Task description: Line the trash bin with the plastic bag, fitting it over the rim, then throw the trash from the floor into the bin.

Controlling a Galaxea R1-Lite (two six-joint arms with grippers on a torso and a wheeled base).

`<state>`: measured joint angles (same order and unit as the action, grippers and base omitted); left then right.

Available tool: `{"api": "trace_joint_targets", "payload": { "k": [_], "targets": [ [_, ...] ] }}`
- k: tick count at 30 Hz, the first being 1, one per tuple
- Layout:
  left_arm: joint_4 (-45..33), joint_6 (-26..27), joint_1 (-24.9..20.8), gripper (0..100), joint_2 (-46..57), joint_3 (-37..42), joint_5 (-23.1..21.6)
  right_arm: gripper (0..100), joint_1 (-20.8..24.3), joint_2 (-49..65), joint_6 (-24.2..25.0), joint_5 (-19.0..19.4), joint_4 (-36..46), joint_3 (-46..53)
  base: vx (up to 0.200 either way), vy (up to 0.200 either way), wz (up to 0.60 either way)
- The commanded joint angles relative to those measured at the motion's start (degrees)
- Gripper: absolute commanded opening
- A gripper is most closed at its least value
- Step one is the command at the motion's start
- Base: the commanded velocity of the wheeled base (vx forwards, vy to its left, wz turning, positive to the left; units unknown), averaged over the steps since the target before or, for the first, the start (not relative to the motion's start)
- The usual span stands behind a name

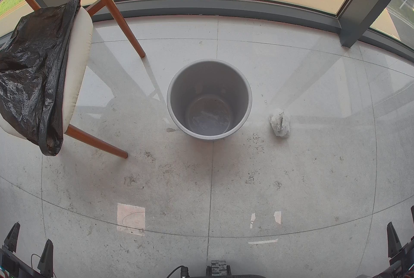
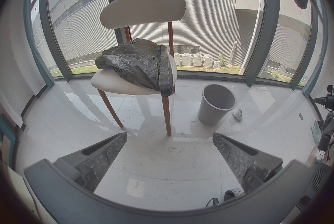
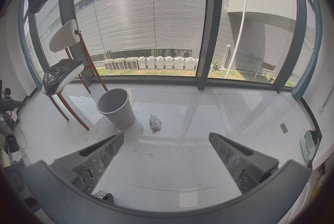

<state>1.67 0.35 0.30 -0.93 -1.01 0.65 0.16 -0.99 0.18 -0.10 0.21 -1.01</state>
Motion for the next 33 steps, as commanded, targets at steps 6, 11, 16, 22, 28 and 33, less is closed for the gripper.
{"api": "trace_joint_targets", "payload": {
  "k": [6, 11, 16, 22, 28, 33],
  "targets": [
    [9.1, 1.9, 0.0, 100, 0.3, 0.1, -0.3, 100, 0.0, 0.0, -0.7, 0.2, 0.2, 0.8, 0.000, 0.000, 0.00],
    [3.6, 3.0, 0.0, 100, -0.5, -8.4, -5.1, 100, 0.0, 0.0, -0.6, 0.2, 0.1, 0.9, 0.000, 0.000, 0.00],
    [-5.2, 3.2, 0.0, 100, -3.6, -15.2, -7.8, 100, 0.0, 0.0, -4.6, 2.2, 0.1, 0.9, 0.000, 0.000, 0.00],
    [-5.1, 3.2, 0.0, 100, -8.0, -17.8, -7.5, 100, 0.0, 0.0, 0.0, 0.7, 0.1, 0.8, 0.000, 0.000, 0.00],
    [-4.8, 3.2, -0.1, 100, -17.7, -24.0, -7.9, 100, 0.0, 0.0, 0.0, 0.9, 0.1, 0.9, 0.000, 0.000, 0.00],
    [-3.5, 3.2, -0.1, 100, -25.8, -27.7, -8.1, 100, 0.0, 0.0, 0.0, 0.9, 0.1, 0.9, 0.000, 0.000, 0.00]
  ]
}}
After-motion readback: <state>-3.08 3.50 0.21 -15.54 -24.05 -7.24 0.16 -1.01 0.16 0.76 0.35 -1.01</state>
